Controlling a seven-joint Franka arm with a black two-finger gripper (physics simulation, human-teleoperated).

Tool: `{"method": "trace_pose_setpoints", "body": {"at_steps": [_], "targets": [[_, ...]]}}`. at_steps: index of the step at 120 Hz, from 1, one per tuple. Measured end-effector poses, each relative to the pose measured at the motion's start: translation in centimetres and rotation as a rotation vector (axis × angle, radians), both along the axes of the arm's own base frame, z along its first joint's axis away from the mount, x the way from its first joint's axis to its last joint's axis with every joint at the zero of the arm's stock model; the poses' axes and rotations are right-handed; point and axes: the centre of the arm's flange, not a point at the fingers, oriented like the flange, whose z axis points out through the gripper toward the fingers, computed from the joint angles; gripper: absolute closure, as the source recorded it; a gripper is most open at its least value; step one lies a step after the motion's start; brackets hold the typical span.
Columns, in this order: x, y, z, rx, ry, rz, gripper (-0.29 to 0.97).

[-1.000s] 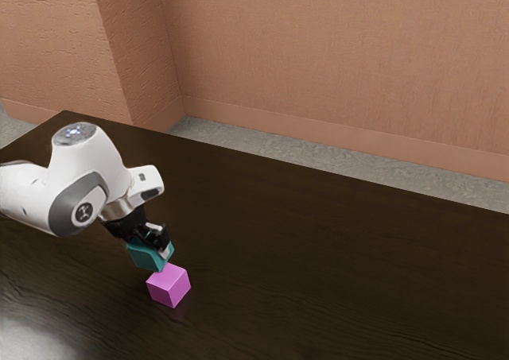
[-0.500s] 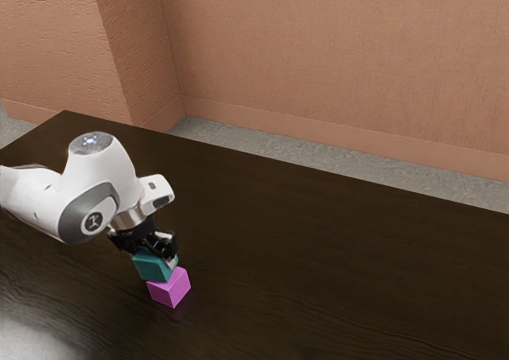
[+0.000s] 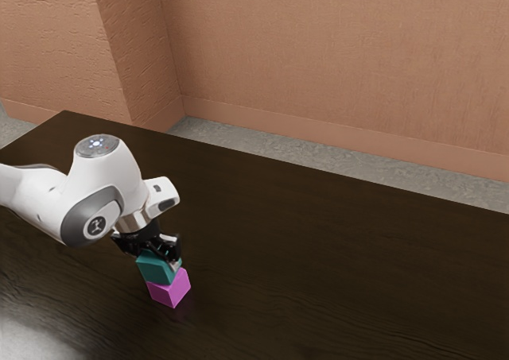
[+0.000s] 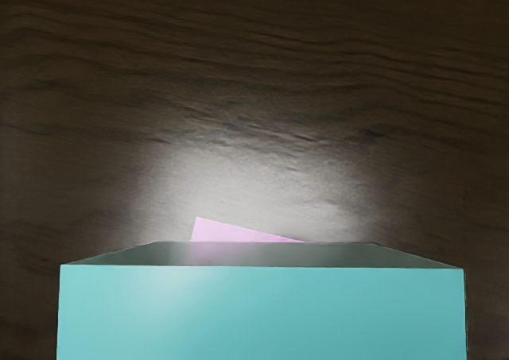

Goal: Pick up the blue block with one arm, and put the blue block on the pink block with one arm

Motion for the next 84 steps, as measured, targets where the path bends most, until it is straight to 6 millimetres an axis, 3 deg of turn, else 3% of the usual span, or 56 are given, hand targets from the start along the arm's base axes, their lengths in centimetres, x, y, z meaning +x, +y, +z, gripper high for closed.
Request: {"method": "trace_pose_setpoints", "body": {"at_steps": [23,53,69,77,84], "targets": [[0.0,-0.1,0.0,0.046,-0.005,-0.071,0.32],[0.1,-0.5,1.1,0.065,-0.029,-0.122,0.11],[0.2,-0.9,5.4,0.090,-0.121,-0.146,0.06],[1.9,-1.2,10.7,0.097,-0.211,-0.145,0.04],[4.4,-1.3,17.7,0.100,-0.291,-0.131,0.03]]}}
